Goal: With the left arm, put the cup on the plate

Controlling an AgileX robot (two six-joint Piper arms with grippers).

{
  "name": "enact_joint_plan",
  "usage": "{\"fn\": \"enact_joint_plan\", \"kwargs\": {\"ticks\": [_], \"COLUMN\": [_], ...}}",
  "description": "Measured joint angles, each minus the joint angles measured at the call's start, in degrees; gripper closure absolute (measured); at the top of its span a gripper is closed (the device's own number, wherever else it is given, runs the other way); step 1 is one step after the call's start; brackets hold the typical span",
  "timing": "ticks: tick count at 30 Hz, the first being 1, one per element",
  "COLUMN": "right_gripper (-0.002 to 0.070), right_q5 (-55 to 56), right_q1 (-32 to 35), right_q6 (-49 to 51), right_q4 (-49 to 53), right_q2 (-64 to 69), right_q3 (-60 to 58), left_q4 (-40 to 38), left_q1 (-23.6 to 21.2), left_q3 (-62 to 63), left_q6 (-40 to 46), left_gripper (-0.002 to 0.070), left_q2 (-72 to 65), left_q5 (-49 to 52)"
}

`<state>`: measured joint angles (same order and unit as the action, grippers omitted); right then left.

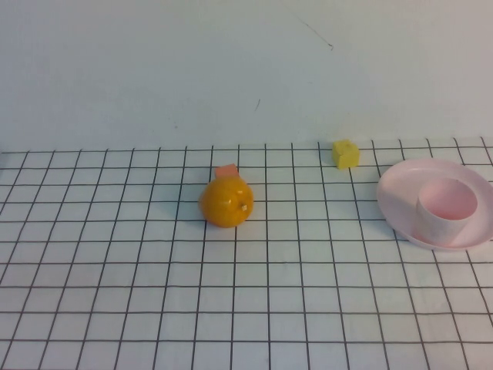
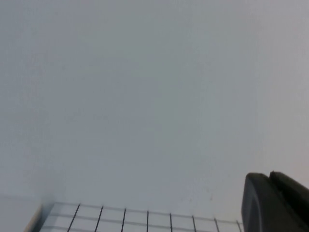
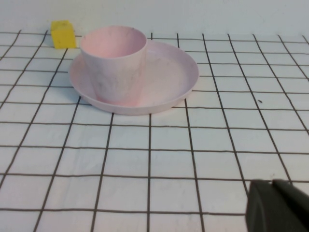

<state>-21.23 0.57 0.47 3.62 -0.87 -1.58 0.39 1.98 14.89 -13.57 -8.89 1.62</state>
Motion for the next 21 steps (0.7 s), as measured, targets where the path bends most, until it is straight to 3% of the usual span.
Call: {"fn": "enact_joint_plan", "kwargs": {"ticks": [9,17,21], "right_gripper": [0.0678,0.0678,0.0678], "right_q5": [0.00,0.00,0.00], "right_q1": [0.00,0.00,0.00], "right_q6": [0.00,0.00,0.00], "right_q4": [0.00,0.00,0.00], "right_q2": [0.00,0.00,0.00], "right_q3": [0.00,0.00,0.00], "left_q4": [0.00,-0.39,-0.39], "left_q1": [-1.48,0.00,0.33], "left_q3": [-15.40,-16.39,-16.19], "left_q6": [-2.18,-2.64,-2.64], "left_gripper": [0.0677,0.0677,0.0677], "left_q2": [8.56,9.38,9.38], "left_q5": [0.96,15.91,17.70]}}
